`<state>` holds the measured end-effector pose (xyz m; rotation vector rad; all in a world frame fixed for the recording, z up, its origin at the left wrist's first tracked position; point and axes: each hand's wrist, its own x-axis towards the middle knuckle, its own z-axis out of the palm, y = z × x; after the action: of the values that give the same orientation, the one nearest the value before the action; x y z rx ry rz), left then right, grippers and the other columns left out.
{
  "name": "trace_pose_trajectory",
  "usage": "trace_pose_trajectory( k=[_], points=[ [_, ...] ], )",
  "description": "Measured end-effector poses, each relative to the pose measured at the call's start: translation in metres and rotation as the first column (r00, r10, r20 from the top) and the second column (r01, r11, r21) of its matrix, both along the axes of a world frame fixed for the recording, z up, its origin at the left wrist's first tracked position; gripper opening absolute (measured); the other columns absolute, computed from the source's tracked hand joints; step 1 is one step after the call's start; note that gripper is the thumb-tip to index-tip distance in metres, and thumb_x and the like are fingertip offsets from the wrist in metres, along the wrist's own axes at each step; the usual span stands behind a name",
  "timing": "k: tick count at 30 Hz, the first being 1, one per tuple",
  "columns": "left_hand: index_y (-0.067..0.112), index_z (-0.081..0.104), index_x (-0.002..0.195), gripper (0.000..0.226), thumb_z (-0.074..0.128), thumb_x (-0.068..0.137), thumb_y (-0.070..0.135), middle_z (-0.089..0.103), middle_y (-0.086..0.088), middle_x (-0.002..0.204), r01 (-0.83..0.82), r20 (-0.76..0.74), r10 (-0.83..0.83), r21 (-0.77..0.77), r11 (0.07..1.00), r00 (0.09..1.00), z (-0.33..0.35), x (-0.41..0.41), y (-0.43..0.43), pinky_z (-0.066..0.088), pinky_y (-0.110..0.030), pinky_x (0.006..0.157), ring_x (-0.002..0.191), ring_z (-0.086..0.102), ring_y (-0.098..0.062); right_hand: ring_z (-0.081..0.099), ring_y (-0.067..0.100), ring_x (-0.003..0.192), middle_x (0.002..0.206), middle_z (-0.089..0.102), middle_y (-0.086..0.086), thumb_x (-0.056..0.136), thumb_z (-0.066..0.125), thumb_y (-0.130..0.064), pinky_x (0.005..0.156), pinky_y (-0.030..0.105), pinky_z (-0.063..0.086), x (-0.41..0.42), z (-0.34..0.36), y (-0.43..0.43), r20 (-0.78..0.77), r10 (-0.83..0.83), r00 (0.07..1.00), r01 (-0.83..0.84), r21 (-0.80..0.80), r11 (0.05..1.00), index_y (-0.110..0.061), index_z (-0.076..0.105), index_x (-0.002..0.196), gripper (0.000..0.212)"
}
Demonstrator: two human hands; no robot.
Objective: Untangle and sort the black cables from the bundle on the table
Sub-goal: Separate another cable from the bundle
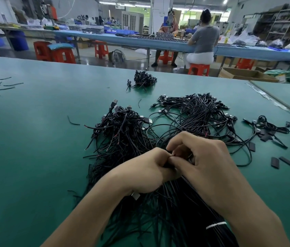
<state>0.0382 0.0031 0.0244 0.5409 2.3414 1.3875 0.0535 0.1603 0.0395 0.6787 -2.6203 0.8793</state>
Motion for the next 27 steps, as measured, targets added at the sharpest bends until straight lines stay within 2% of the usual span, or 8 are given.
trace_pose_trajectory(
  k=[4,7,13,16,18,21,24,27],
  points=[
    [-0.011,0.053,0.084,0.023,0.056,0.096,0.009,0.035,-0.010,0.070,-0.035,-0.013,0.035,-0.027,0.999,0.999,-0.005,-0.003,0.001,0.023,-0.038,0.058,0.064,0.028,-0.022,0.057,0.004,0.078,0.075,0.060,-0.016,0.083,0.072,-0.019,0.066,0.029,0.048,0.001,0.000,-0.003,-0.027,-0.014,1.000,0.015,0.034,0.999,-0.033,0.058,0.091,0.021],
    [-0.011,0.054,0.084,0.022,0.054,0.097,0.007,0.033,-0.010,0.067,-0.054,-0.019,0.054,-0.007,0.998,0.998,-0.005,-0.002,0.002,0.021,-0.035,0.053,0.057,0.026,-0.019,0.059,0.004,0.076,0.074,0.061,-0.017,0.083,0.073,-0.020,0.067,0.032,0.050,0.000,-0.002,-0.004,-0.046,-0.047,0.998,0.048,0.017,0.999,-0.032,0.060,0.091,0.019],
    [-0.002,0.057,0.087,0.016,0.052,0.094,0.012,0.039,0.001,0.058,-0.130,-0.065,0.124,-0.086,0.988,0.990,-0.010,-0.002,0.006,0.028,-0.032,0.053,0.050,0.031,-0.017,0.053,0.003,0.085,0.081,0.059,-0.019,0.086,0.069,-0.014,0.077,0.027,0.047,-0.002,-0.006,-0.005,-0.005,-0.017,1.000,0.017,0.058,0.998,-0.037,0.060,0.115,0.037],
    [0.006,0.058,0.087,0.013,0.053,0.094,0.015,0.038,0.006,0.053,-0.126,-0.094,0.113,-0.140,0.982,0.989,-0.008,-0.002,0.005,0.030,-0.024,0.041,0.037,0.032,-0.007,0.055,0.004,0.087,0.084,0.060,-0.019,0.087,0.067,-0.013,0.079,0.029,0.048,-0.002,-0.008,-0.005,0.010,-0.013,1.000,0.012,0.060,0.998,-0.036,0.062,0.112,0.034],
    [0.009,0.058,0.086,0.011,0.054,0.093,0.015,0.039,0.006,0.053,-0.116,-0.105,0.100,-0.157,0.981,0.989,-0.009,-0.002,0.004,0.030,-0.024,0.041,0.037,0.033,-0.007,0.055,0.006,0.089,0.088,0.060,-0.017,0.089,0.063,-0.012,0.080,0.029,0.048,-0.003,-0.009,-0.005,0.027,0.004,1.000,-0.005,0.067,0.998,-0.036,0.062,0.108,0.030],
    [0.013,0.057,0.075,0.018,0.053,0.093,0.010,0.041,0.000,0.055,-0.106,-0.055,0.103,-0.046,0.993,0.993,-0.008,-0.001,0.003,0.029,-0.029,0.046,0.046,0.032,-0.018,0.055,0.006,0.090,0.089,0.058,-0.016,0.094,0.059,-0.018,0.078,0.026,0.047,-0.003,-0.011,-0.007,0.020,-0.001,1.000,0.000,0.029,1.000,-0.033,0.059,0.108,0.020],
    [0.014,0.061,0.086,0.017,0.050,0.098,0.010,0.043,-0.005,0.065,-0.123,0.071,0.114,0.143,0.982,0.991,-0.006,-0.002,0.005,0.026,-0.031,0.049,0.054,0.033,-0.020,0.051,0.007,0.088,0.082,0.055,-0.020,0.092,0.065,-0.017,0.076,0.021,0.044,-0.004,-0.012,-0.008,-0.082,-0.077,0.994,0.077,0.008,0.997,-0.029,0.060,0.114,0.026],
    [0.018,0.058,0.081,0.014,0.050,0.091,0.013,0.039,0.005,0.063,-0.208,0.242,0.140,0.285,0.936,0.960,-0.002,-0.002,0.010,0.028,-0.021,0.045,0.050,0.032,-0.007,0.049,0.009,0.085,0.080,0.055,-0.020,0.089,0.067,-0.013,0.073,0.019,0.040,-0.005,-0.011,-0.009,-0.138,-0.097,0.986,0.095,-0.018,0.995,-0.028,0.060,0.112,0.028]
  ],
)
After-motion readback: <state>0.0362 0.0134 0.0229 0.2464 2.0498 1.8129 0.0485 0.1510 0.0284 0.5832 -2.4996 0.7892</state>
